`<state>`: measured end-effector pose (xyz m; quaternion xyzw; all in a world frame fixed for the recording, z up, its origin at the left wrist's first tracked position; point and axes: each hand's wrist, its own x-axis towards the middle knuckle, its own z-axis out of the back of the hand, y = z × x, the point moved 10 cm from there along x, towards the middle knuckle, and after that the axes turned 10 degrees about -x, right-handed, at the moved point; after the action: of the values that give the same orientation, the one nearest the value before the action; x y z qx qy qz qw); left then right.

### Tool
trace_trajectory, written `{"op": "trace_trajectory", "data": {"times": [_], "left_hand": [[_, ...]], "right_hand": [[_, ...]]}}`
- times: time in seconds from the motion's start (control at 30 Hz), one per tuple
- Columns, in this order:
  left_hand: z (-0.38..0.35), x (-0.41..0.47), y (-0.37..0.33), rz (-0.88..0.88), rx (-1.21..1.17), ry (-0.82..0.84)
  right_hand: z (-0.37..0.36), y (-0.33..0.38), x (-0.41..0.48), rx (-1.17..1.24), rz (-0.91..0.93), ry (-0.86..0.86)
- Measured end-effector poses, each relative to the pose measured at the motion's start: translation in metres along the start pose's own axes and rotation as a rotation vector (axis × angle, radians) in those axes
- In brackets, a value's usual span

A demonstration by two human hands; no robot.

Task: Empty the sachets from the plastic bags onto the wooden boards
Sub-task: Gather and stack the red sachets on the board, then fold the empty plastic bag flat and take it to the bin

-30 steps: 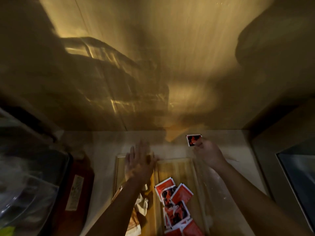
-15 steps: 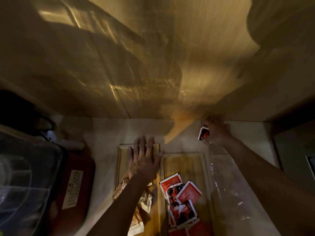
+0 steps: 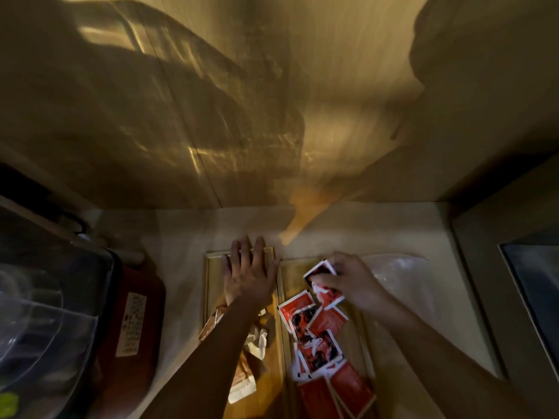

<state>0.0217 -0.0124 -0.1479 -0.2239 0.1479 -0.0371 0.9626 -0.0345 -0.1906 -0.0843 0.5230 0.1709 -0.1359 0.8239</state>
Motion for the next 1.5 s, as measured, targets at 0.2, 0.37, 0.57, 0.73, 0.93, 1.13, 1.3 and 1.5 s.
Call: {"op": "trace_trajectory", "data": {"times": [0.2, 0.37, 0.57, 0.73, 0.93, 1.13, 1.3, 1.5], "left_hand": [[-0.004, -0.003, 0.0, 0.005, 0.027, 0.043], [-0.003, -0.007, 0.0, -0.001, 0.038, 0.069], [0.012, -0.009, -0.015, -0.043, 0.046, 0.054], [0.025, -0.016, -0.067, -0.144, 0.012, -0.041], [0.018, -0.038, -0.141, -0.206, -0.36, 0.012], [-0.038, -0.067, -0.172, 0.044, -0.788, 0.228], [-0.085, -0.09, -0.176, 0.279, -0.89, 0.323], [-0.107, -0.106, -0.171, 0.475, -1.025, 0.303]], "right_hand": [[-0.031, -0.031, -0.027, -0.134, -0.066, 0.005], [-0.033, -0.034, -0.03, -0.299, -0.066, -0.029], [-0.007, -0.013, -0.026, -0.509, -0.011, -0.135], [0.035, 0.002, -0.037, -0.406, 0.011, -0.207], [0.107, -0.009, -0.062, -0.361, -0.056, -0.436], [0.15, -0.064, -0.088, -0.291, -0.199, -0.578], [0.149, -0.122, -0.102, -0.251, -0.447, -0.49], [0.13, -0.155, -0.117, 0.025, -0.489, -0.399]]}}
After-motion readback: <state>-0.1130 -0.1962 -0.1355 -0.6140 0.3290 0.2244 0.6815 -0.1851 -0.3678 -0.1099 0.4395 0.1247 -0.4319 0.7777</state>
